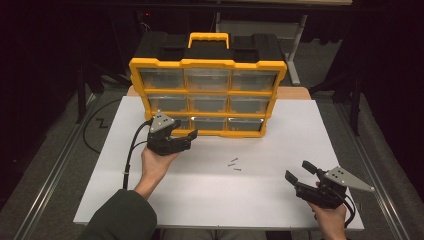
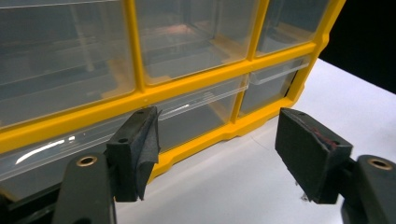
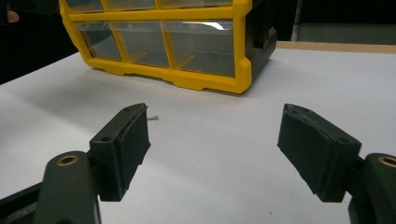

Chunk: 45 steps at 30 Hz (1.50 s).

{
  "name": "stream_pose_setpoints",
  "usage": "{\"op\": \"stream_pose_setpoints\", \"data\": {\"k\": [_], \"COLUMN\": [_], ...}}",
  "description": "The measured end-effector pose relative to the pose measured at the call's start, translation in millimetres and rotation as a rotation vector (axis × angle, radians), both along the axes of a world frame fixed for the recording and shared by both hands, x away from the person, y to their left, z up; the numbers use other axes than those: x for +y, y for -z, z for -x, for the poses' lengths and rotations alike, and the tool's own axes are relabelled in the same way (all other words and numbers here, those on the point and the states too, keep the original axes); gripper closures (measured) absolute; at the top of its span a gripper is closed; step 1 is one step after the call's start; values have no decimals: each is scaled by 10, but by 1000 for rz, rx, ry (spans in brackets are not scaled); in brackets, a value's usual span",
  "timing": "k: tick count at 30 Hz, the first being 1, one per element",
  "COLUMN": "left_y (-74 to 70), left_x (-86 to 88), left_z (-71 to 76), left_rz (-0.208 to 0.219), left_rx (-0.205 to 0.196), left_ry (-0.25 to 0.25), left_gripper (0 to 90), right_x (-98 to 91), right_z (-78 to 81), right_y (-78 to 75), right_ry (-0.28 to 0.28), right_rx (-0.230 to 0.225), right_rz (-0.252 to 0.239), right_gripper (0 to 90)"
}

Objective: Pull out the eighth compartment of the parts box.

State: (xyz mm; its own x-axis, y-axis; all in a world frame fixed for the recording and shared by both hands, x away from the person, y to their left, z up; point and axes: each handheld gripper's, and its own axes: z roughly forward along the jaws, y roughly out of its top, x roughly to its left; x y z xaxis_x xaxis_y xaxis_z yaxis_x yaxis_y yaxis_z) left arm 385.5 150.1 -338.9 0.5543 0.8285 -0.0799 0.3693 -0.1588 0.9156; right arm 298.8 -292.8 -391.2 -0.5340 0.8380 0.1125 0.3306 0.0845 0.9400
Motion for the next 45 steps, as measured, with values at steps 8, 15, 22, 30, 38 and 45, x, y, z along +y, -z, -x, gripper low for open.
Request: {"op": "stream_pose_setpoints", "data": {"k": [8, 15, 22, 30, 38, 45], "left_y": [-1, -11, -18, -34, -58, -18], "left_x": [-96, -146, -176, -262, -295, -296], "left_z": [-97, -164, -245, -338, -419, -489], "left_rz": [-18, -44, -53, -109, -127, -133], "left_rx": [0, -34, -31, -25, -26, -10], "left_ry": [-5, -12, -28, -22, -40, -58], "left_gripper": [315, 335, 335, 356, 380, 401], "right_x": [-7, -6, -4, -2, -7, -8], "right_z": [-4, -3, -5, -8, -9, -6], "right_y": [2, 2, 2, 7, 5, 5], "right_ry": [7, 5, 3, 1, 1, -4], "right_rx": [4, 5, 7, 7, 6, 3], "right_rz": [2, 6, 8, 9, 9, 9], "right_gripper": [268, 269, 270, 271, 270, 275]}}
